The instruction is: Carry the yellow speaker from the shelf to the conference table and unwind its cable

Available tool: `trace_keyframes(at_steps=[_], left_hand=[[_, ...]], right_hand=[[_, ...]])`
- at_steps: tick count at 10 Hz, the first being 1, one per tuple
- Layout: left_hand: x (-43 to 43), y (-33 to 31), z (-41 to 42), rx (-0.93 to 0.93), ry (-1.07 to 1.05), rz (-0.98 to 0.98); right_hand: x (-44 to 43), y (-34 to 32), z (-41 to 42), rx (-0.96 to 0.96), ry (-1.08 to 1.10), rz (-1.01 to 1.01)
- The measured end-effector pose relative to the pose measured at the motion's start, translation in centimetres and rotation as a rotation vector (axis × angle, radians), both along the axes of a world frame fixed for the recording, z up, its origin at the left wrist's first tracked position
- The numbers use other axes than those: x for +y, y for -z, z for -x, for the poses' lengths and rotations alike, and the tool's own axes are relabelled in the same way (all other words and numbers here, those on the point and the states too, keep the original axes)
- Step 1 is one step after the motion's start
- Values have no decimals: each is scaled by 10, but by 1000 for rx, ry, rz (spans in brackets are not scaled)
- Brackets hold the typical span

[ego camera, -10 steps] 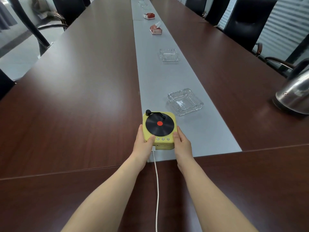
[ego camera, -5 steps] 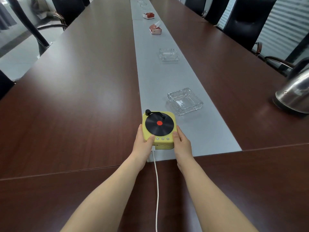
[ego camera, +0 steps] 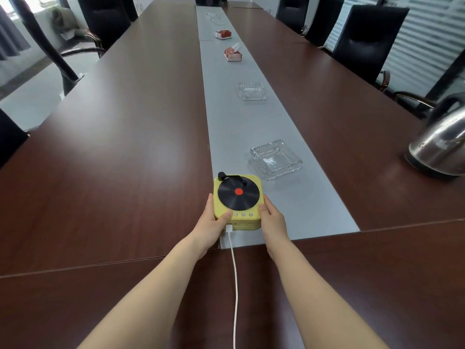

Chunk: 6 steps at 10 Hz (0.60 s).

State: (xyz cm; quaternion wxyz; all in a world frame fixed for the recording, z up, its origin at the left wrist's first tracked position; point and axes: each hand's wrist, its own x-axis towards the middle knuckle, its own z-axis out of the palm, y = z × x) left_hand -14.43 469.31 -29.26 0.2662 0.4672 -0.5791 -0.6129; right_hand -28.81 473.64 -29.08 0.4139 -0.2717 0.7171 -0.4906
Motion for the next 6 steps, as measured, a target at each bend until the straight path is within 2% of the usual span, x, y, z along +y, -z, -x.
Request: trace_keyframes(at_steps=[1, 3, 4, 5, 6], left_hand=[[1, -4, 0, -66, -1, -20], [7, -10, -7, -233, -69, -49], [18, -20, -16, -311, -81, -79], [34, -35, -26, -265, -44, -239], [53, -54, -42, -298, -16, -254]], right_hand=[[-1, -4, -3, 87, -52, -64], [17, -12, -6, -24, -50, -49], [30, -12, -6, 1, -74, -78], [42, -15, -4, -28, -91, -192], [55, -24, -4, -83, -123, -321]])
